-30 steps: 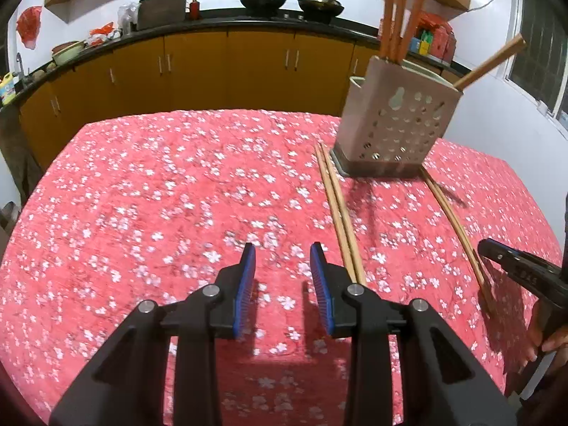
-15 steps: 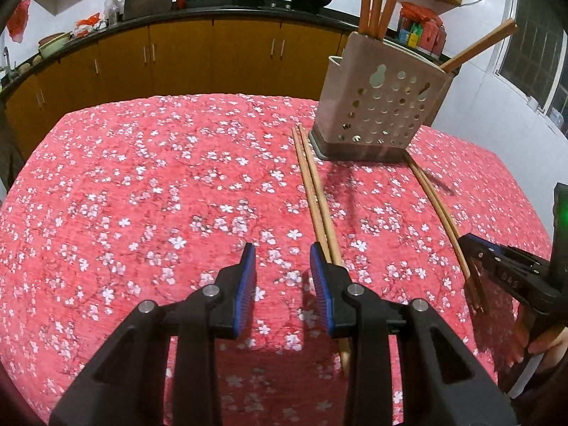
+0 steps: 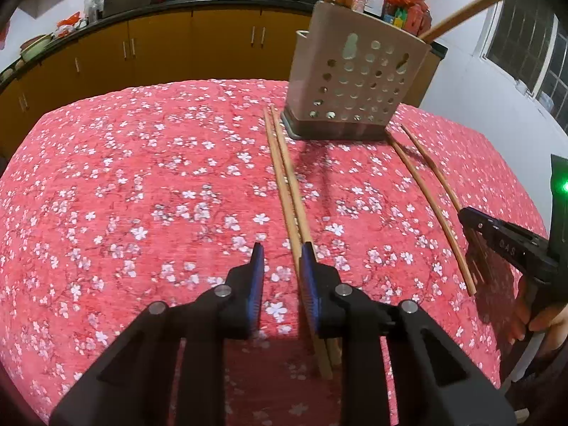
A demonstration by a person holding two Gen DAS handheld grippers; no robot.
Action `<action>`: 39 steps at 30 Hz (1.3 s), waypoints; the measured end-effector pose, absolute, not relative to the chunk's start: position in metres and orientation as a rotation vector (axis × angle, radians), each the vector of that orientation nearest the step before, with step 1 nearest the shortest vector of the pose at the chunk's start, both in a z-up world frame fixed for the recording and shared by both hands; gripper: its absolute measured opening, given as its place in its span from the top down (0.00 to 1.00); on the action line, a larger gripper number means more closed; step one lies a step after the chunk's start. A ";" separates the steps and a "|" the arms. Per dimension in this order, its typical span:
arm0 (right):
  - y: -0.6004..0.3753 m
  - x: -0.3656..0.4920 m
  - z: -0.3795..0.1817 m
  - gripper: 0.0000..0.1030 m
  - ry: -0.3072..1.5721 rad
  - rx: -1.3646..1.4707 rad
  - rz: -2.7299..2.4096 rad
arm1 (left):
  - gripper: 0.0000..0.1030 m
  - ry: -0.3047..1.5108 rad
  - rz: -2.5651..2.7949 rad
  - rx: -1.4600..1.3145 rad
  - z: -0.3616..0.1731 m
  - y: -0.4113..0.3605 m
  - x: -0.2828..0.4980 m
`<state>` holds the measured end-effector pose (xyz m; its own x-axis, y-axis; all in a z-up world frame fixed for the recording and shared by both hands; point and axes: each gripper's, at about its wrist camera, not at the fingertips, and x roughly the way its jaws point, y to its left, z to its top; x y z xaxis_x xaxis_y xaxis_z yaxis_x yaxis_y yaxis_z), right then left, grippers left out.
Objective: Organize utensils
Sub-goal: 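Lower the right tool onto a fourth chopstick and close its fingers, then raise the chopstick upright with the right tool and carry it over the holder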
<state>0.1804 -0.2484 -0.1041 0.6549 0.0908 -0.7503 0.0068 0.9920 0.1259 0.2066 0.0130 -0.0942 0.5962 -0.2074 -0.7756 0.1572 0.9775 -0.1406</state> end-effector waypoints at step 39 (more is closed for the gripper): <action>-0.256 0.187 -0.103 0.92 0.852 0.103 0.032 | 0.91 0.892 -0.049 -0.056 -0.108 0.057 0.223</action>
<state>0.1867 -0.2556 -0.1025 0.6581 0.0698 -0.7497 0.0130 0.9945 0.1040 0.2233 0.0569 -0.1076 0.6270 -0.0661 -0.7762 0.0193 0.9974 -0.0693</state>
